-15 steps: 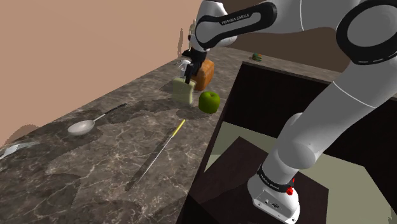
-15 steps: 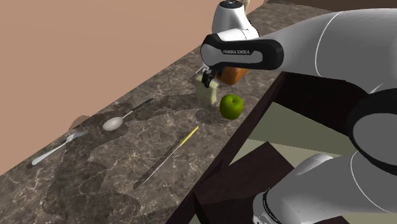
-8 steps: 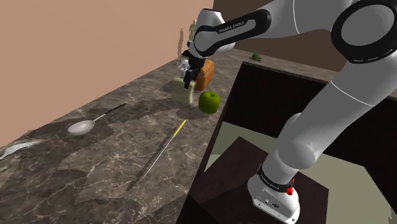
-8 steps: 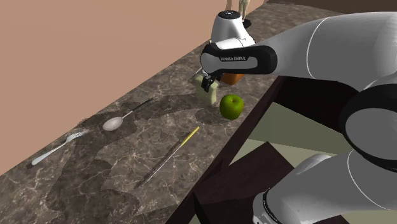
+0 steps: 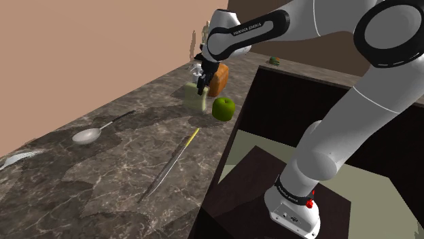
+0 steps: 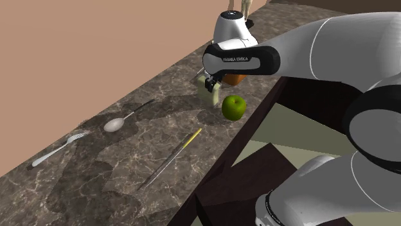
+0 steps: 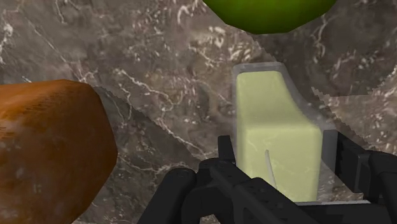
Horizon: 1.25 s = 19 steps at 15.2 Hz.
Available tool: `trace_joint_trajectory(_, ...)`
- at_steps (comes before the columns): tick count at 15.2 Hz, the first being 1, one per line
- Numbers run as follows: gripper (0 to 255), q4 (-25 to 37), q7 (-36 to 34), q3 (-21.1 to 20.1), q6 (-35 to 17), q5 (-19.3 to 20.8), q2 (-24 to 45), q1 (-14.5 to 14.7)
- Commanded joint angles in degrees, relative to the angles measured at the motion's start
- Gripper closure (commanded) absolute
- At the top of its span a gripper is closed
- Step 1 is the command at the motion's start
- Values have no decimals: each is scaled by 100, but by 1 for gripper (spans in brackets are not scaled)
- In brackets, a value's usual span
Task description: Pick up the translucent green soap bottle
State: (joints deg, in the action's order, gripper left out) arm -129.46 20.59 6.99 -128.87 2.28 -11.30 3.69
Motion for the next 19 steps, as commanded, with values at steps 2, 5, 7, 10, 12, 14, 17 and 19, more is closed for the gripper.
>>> trace_joint_trajectory(2, 255, -1, 1, -1, -5, -1, 9, 1)
trace_joint_trajectory(5, 255, 161, -2, -7, 231, 3, -65, 2)
trace_joint_trajectory(7, 255, 275, -3, -11, 388, 5, -108, 3)
trace_joint_trajectory(10, 255, 455, -4, -18, 622, 7, -163, 4)
trace_joint_trajectory(12, 255, 580, -4, -22, 777, 7, -193, 6)
trace_joint_trajectory(14, 255, 710, -4, -25, 932, 7, -218, 7)
trace_joint_trajectory(17, 255, 915, -2, -30, 1164, 5, -246, 9)
trace_joint_trajectory(19, 255, 925, -2, -31, 1176, 5, -247, 9)
